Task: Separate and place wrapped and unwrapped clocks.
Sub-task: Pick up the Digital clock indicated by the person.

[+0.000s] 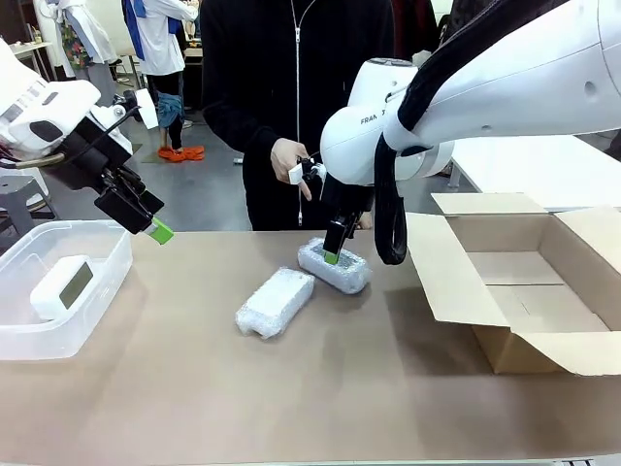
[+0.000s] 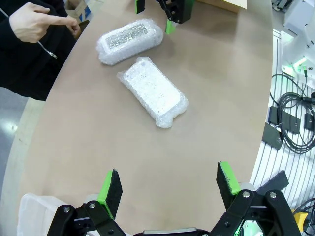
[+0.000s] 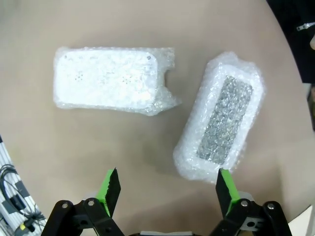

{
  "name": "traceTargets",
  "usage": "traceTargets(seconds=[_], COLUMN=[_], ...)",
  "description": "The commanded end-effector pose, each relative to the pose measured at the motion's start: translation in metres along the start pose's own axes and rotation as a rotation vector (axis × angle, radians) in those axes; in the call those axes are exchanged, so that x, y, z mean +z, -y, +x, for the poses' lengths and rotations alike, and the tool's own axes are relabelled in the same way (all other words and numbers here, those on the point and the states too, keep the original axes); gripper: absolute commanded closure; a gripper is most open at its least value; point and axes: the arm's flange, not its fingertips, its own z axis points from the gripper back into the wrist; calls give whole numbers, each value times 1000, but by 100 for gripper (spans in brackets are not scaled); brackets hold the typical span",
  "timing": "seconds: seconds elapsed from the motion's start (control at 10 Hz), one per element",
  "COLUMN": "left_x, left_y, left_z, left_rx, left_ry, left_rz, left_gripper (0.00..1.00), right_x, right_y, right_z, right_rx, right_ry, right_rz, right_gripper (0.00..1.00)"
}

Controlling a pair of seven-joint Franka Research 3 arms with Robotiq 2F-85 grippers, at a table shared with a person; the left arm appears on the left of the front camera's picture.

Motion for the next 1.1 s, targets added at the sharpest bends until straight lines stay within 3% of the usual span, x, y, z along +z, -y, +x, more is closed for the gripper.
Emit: traceTargets(seconds=[0.0,0.2,0.3,0.4,1.0], left_x=[0,0,0,0,0], left_y=[0,0,0,0,0], left_z=[0,0,0,0,0], left_rx=[7,7,7,7,7], left_ry=[-5,-5,-5,-5,-5], left_rz=[5,5,5,5,5], left_gripper=[0,0,0,0,0], right_x=[9,3,-27,-37,-57], right_y=[-7,-3,18,30,62], right_z=[-1,1,23,29,38], right_rx=[4,4,-23,3,-45], right_ry=[-11,0,-62,-64,-117], right_rz=[7,1,44,36,5], right_gripper=[0,0,0,0,0])
